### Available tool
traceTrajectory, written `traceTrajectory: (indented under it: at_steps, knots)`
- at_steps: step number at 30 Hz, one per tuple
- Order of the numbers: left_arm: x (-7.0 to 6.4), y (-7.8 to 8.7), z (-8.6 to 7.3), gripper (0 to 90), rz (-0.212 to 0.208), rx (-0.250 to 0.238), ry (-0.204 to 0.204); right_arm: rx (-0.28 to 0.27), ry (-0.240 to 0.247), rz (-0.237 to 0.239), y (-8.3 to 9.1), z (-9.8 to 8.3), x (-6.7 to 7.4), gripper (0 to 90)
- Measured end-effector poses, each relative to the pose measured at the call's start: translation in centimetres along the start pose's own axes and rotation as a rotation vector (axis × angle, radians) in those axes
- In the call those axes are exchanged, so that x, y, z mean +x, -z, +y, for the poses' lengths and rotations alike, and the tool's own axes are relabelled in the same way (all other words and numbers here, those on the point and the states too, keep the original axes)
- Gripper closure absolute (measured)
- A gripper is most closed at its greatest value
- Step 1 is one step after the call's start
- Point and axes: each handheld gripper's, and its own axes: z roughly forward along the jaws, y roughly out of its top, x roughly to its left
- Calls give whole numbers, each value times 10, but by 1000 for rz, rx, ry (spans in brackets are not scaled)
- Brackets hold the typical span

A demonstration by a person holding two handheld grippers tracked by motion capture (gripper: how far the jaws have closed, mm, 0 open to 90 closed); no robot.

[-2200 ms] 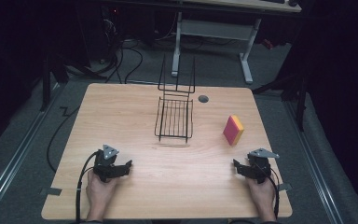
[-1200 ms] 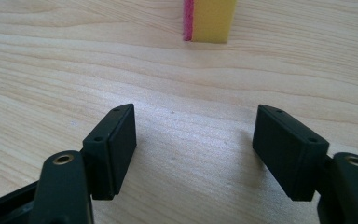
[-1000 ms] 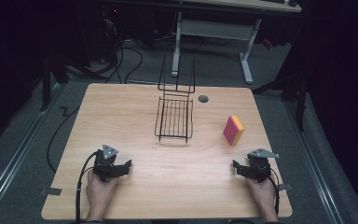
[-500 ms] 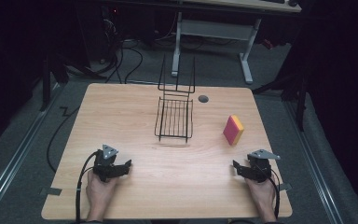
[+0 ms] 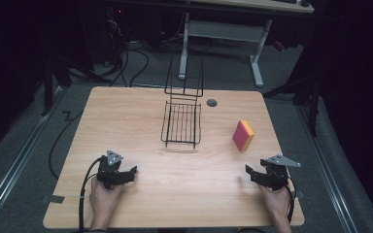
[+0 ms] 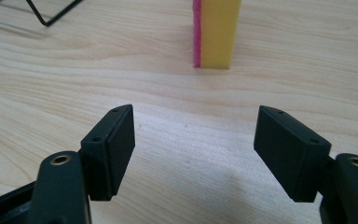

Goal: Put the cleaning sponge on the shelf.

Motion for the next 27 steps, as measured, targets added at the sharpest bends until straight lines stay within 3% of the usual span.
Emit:
traceTrajectory:
  at_steps: [14, 27]
  knots:
    - [0, 0, 0, 209, -1, 0, 0, -25, 19, 21, 3, 16, 4, 318]
    - [0, 0, 0, 209, -1, -1, 1, -52, 22, 6, 8, 38, 4, 344]
